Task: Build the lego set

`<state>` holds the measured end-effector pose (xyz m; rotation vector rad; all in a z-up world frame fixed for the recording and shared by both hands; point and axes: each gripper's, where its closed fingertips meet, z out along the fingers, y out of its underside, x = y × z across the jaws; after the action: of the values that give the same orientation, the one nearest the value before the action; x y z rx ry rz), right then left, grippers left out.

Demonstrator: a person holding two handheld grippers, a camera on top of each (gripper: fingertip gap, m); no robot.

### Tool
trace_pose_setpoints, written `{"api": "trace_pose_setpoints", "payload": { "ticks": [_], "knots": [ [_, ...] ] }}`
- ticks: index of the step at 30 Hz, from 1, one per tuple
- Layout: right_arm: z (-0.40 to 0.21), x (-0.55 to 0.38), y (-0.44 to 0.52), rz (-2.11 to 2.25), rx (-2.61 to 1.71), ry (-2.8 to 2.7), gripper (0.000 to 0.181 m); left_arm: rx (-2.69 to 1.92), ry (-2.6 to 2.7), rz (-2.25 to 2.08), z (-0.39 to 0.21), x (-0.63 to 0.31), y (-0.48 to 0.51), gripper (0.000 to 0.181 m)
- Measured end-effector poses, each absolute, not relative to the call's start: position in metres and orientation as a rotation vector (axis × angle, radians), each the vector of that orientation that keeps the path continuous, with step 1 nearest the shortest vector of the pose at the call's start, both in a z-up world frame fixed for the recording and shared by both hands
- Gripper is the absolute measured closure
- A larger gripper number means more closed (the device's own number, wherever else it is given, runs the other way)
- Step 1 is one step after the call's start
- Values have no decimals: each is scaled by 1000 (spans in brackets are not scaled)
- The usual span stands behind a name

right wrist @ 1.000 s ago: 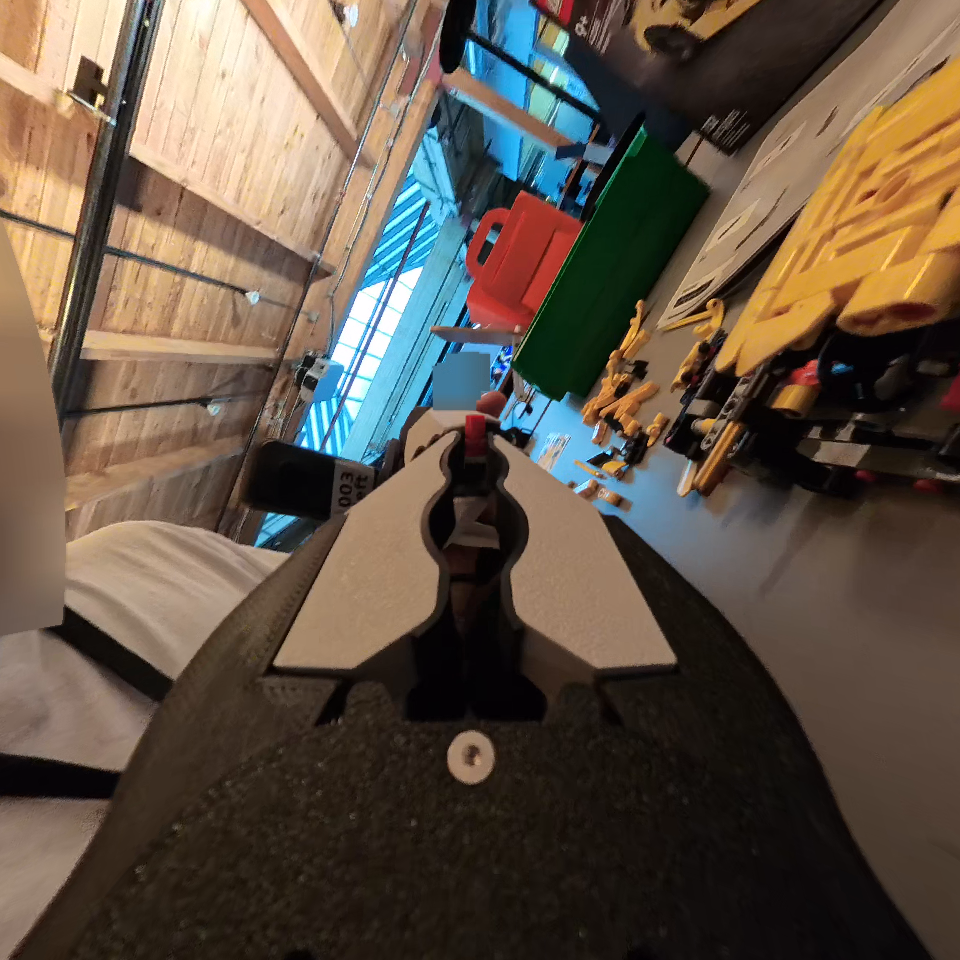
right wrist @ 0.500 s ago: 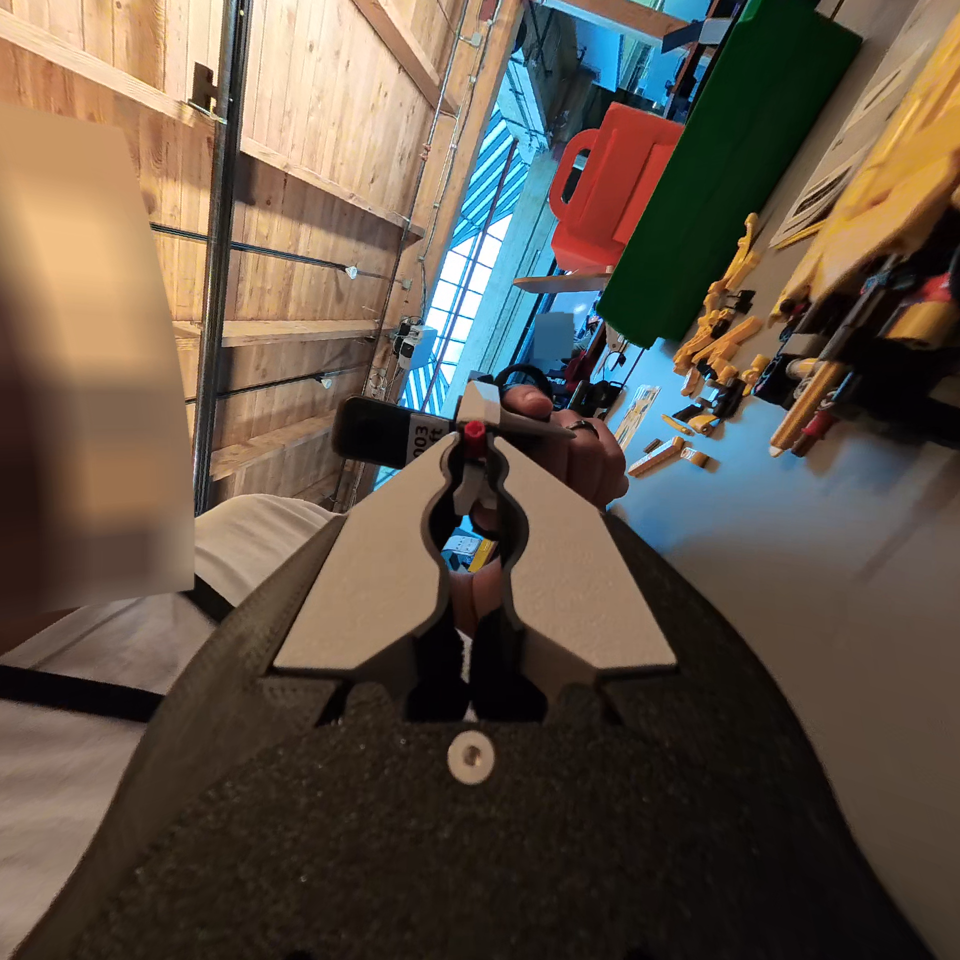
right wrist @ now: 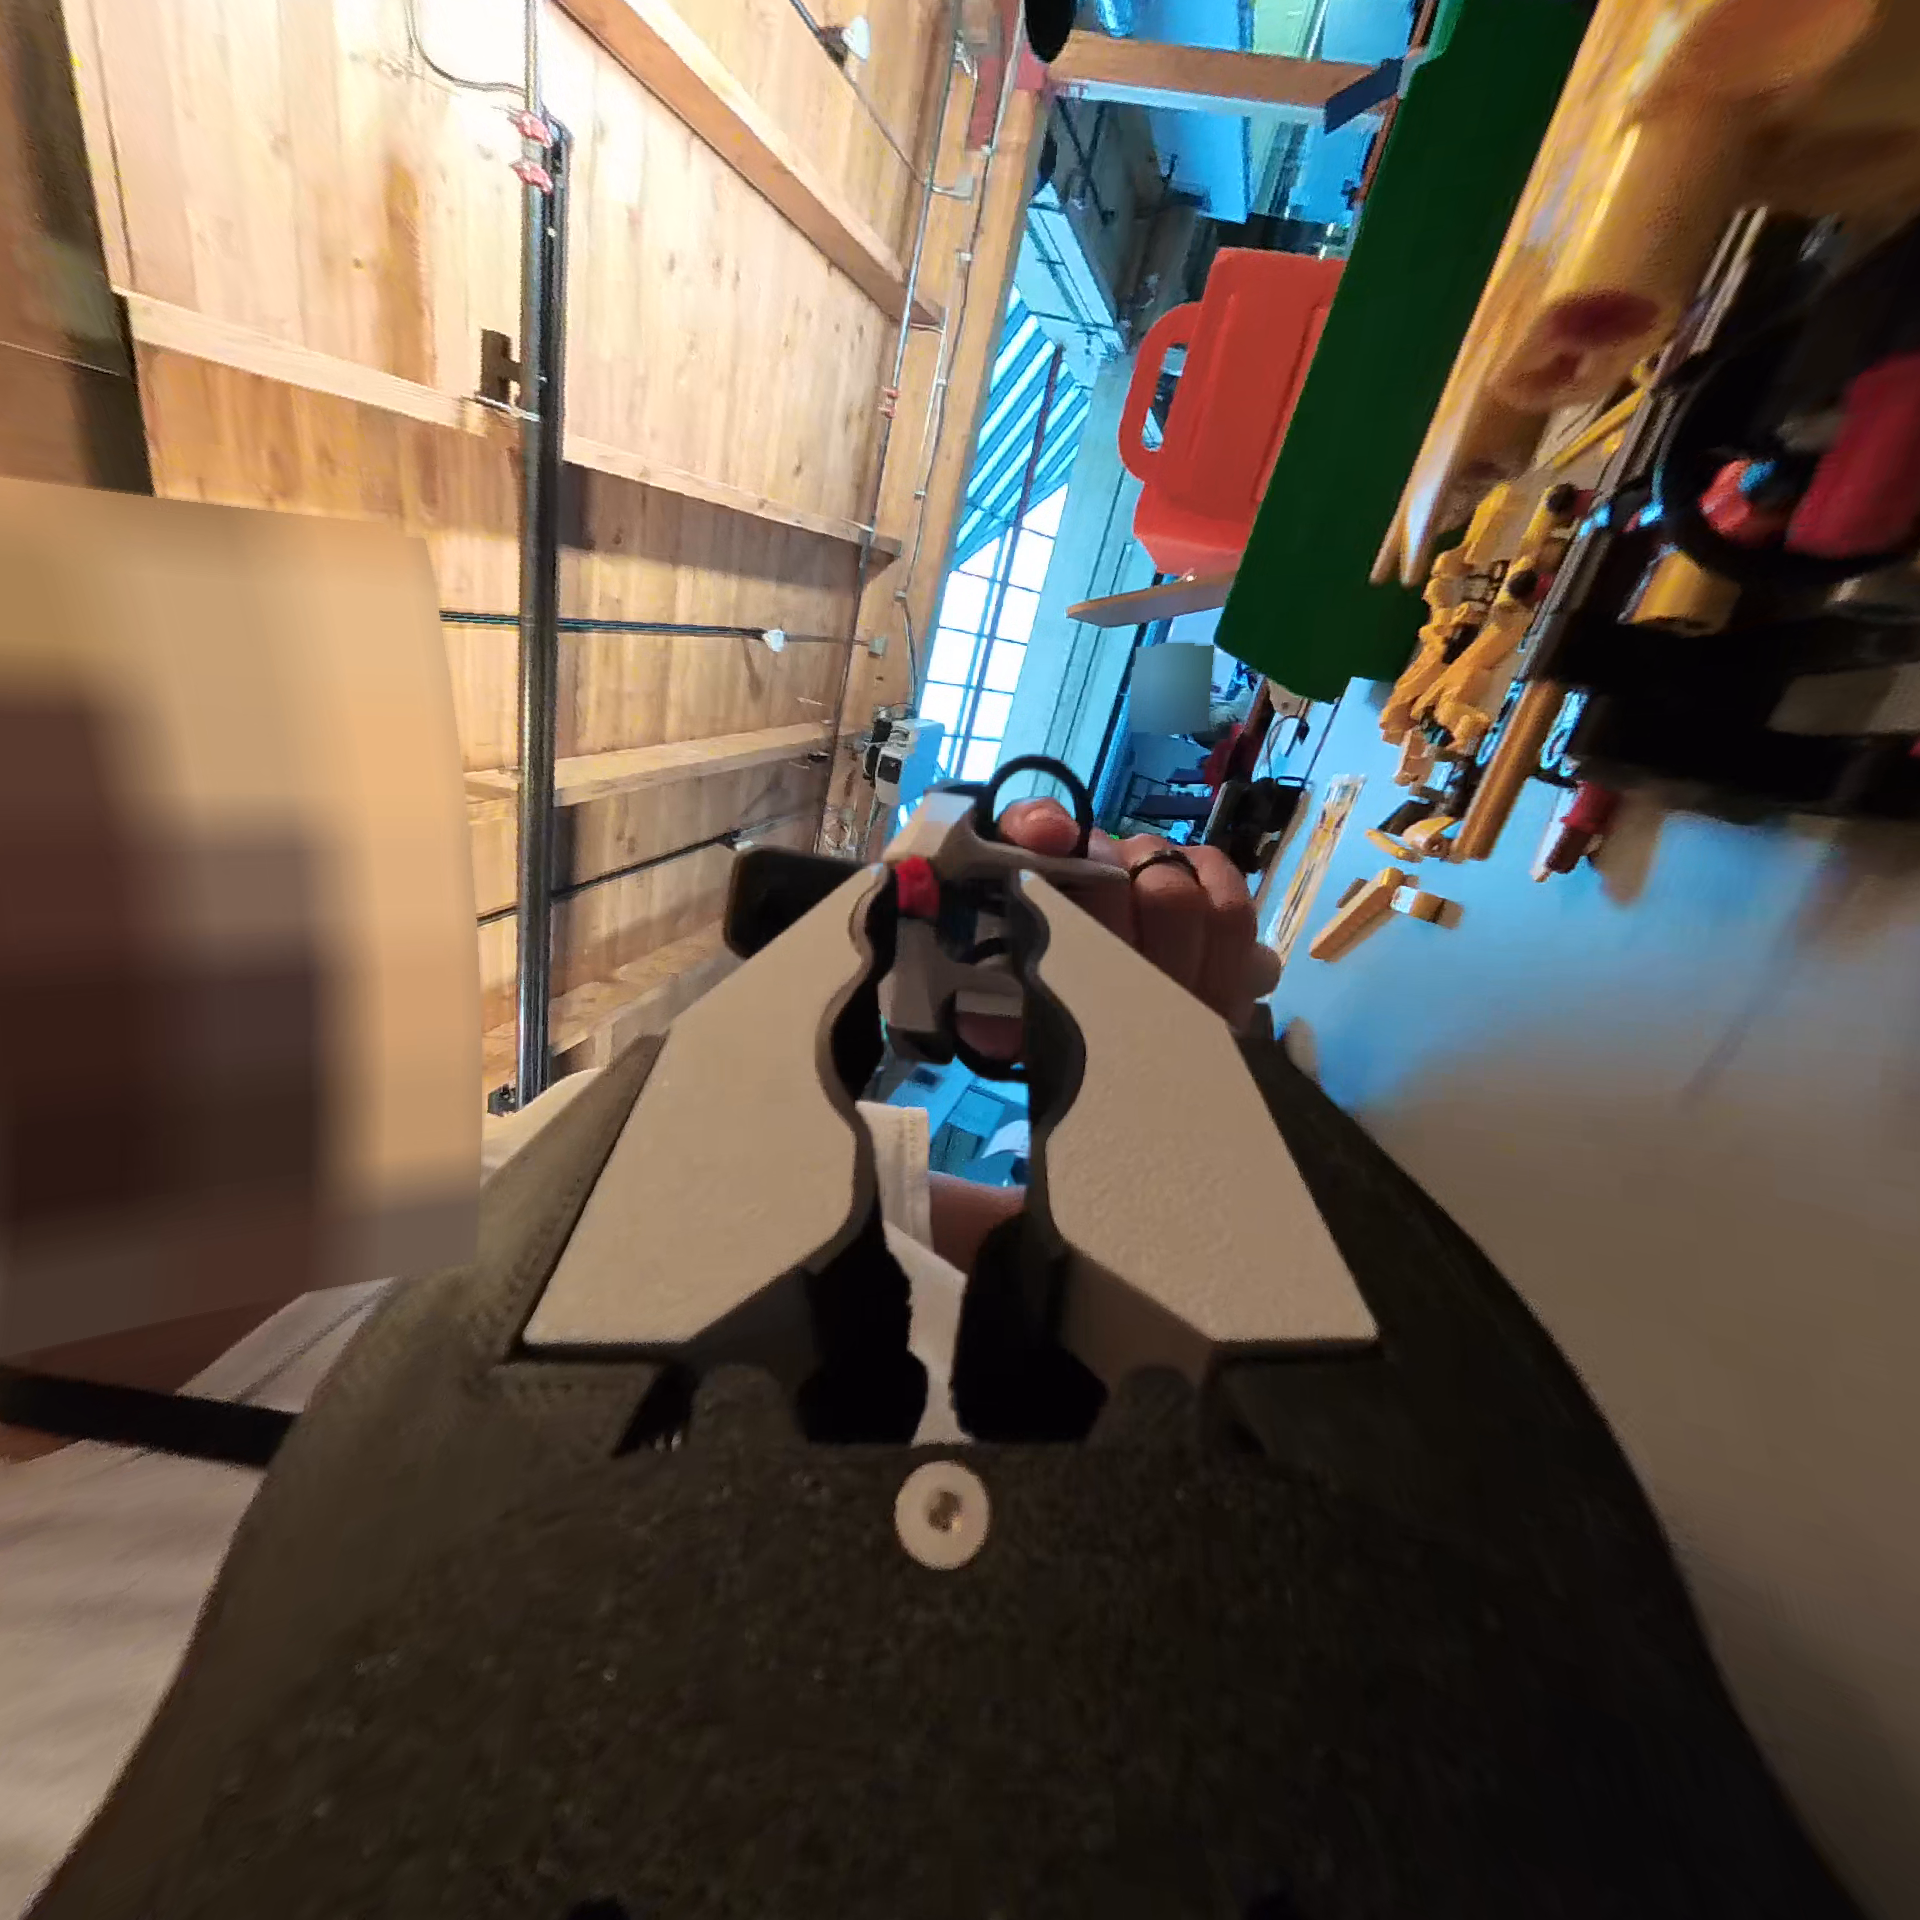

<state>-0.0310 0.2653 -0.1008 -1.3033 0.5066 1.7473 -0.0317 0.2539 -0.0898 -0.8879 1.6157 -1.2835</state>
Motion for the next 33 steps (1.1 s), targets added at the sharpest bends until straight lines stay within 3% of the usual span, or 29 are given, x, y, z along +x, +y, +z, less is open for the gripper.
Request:
{"api": "trace_pose_setpoints", "payload": {
  "ticks": [3, 6, 12, 15, 33],
  "knots": [
    [-99, -33, 264, 1750, -1308, 486, 162, -898, 1623, -1323, -90, -33, 253, 174],
    [-95, -35, 261, 1778, -1289, 464, 174, -881, 1645, -1283, -94, -33, 252, 174],
    [-95, -39, 261, 1792, -1304, 444, 159, -863, 1674, -1234, -99, -32, 250, 174],
    [-100, -40, 263, 1740, -1359, 446, 173, -865, 1670, -1225, -99, -32, 252, 174],
    [-87, -45, 256, 1870, -1252, 403, 175, -774, 1627, -1212, -88, -35, 246, 174]
  ]
}}
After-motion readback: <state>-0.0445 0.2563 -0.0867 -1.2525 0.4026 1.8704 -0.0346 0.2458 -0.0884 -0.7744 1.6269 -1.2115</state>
